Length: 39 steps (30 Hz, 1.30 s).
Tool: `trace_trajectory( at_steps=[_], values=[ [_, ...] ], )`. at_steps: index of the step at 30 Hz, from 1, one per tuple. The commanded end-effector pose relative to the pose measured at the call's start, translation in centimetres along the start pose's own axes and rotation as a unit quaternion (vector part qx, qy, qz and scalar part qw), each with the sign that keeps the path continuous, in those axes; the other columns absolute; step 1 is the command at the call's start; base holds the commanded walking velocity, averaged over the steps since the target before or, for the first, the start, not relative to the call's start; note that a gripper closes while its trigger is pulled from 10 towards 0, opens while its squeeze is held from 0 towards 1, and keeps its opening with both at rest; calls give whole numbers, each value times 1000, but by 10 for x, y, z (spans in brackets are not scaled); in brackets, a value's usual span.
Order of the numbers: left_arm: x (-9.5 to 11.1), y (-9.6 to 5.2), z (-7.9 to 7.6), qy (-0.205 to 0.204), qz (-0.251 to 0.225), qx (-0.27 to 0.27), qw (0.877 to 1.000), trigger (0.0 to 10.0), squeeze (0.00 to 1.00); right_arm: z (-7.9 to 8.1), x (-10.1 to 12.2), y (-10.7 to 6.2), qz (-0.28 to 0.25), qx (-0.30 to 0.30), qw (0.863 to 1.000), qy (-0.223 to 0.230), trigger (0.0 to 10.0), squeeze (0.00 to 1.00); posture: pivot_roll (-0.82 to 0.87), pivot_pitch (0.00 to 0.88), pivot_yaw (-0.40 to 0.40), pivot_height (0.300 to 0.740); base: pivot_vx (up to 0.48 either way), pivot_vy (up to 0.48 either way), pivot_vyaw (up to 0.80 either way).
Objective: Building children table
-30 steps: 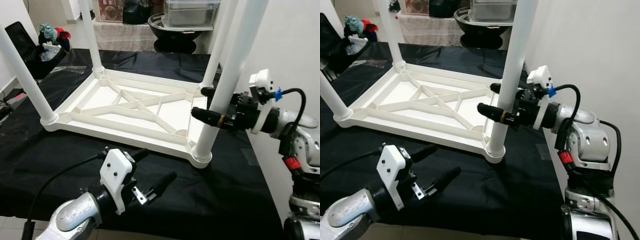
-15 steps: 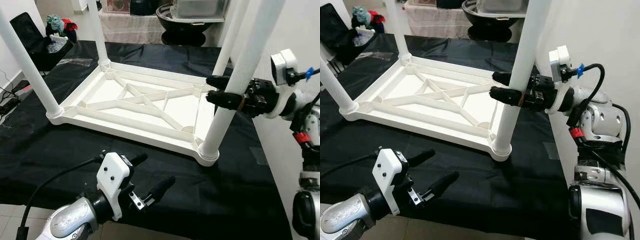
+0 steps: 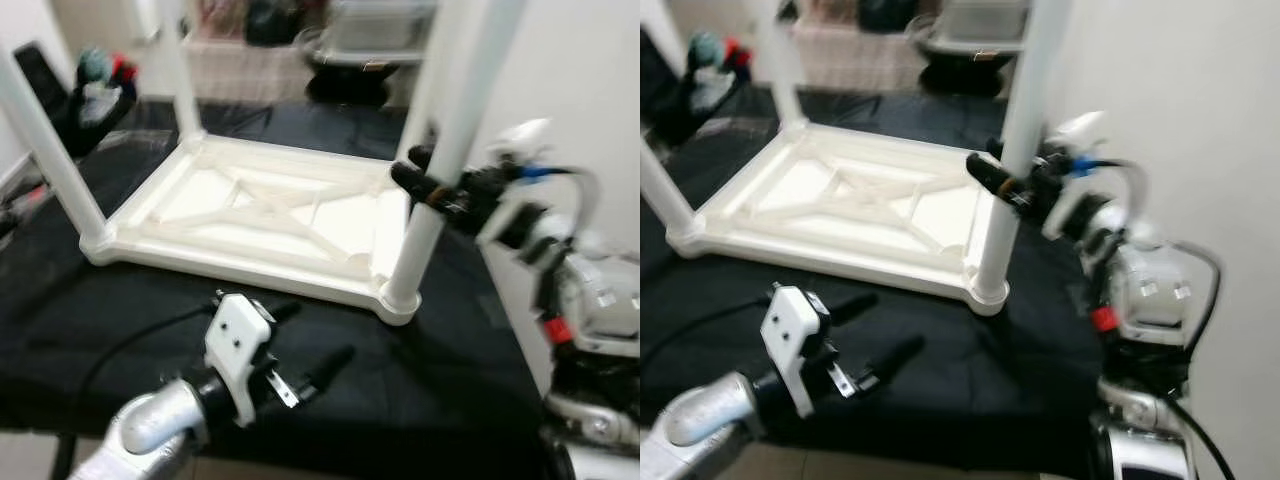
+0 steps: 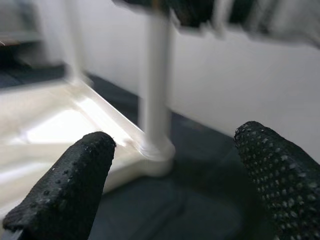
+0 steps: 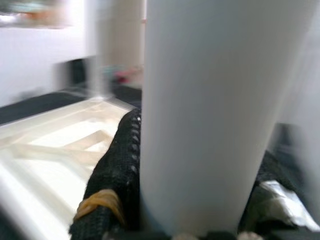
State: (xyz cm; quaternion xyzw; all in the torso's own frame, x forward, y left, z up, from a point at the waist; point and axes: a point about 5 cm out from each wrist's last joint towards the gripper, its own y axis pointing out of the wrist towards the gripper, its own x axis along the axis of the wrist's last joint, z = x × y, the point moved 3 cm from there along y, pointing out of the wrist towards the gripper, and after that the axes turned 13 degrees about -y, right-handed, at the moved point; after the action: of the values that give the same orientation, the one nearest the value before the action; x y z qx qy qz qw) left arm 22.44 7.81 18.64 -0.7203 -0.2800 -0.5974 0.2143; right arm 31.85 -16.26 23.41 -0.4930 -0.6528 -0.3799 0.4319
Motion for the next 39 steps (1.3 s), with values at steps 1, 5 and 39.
trace_trajectory(
  at_steps=[1, 5, 39],
  values=[
    [-2, 1, 4, 5, 5, 4, 1000, 10000, 0, 14, -80, -21, 207, -5, 978, -18, 0, 0, -59, 54, -62, 740, 0, 0, 0],
    [-3, 7, 3, 7, 3, -6, 1000, 10000, 0, 37, -76, -17, 194, 30, 980, -19, 0, 0, -70, 27, -75, 740, 0, 0, 0],
    [-5, -10, -1, 5, 13, 11, 1000, 10000, 0, -37, 32, -9, -93, 430, 895, -69, 10000, 0, 24, 121, -48, 740, 0, 0, 0]
  ],
)
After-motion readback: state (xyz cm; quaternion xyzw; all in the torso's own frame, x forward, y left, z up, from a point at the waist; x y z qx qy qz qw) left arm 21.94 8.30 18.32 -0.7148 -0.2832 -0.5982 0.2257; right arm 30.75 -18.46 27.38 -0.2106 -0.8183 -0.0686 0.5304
